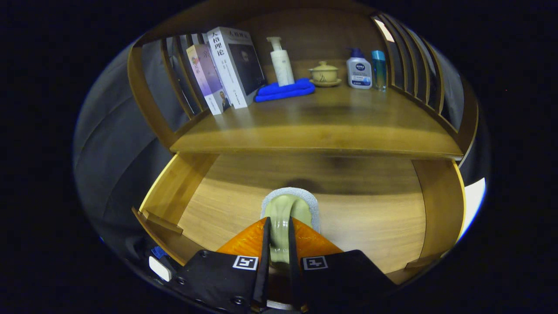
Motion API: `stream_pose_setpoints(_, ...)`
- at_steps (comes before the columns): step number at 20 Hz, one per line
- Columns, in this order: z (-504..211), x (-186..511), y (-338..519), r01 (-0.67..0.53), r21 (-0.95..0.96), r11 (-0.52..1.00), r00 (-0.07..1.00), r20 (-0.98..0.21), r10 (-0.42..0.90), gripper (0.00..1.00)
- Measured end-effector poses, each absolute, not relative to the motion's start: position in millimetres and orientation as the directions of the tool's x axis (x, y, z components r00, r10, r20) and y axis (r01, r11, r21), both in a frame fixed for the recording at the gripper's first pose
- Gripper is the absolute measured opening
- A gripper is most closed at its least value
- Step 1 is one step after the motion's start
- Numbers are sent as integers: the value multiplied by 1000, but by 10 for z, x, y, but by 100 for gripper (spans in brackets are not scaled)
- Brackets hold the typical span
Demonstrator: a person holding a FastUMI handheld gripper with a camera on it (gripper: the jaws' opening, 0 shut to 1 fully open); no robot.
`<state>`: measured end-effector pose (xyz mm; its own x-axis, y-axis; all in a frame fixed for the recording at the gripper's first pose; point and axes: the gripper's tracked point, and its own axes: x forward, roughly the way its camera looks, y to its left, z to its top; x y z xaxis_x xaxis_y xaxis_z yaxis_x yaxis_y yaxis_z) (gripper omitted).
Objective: Pull open the drawer, take out the items inside it, and place them on the countertop above the cabinet.
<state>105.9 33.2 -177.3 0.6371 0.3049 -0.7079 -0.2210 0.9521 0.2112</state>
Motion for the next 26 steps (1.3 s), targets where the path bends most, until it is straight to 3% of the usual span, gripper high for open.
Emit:
stream_pose_setpoints(14, -825, 1302, 238, -241, 186, 953, 808, -505, 303, 23)
stream_pose_setpoints(26, -561, 2079, 232, -153, 234, 960, 836, -488, 252, 23)
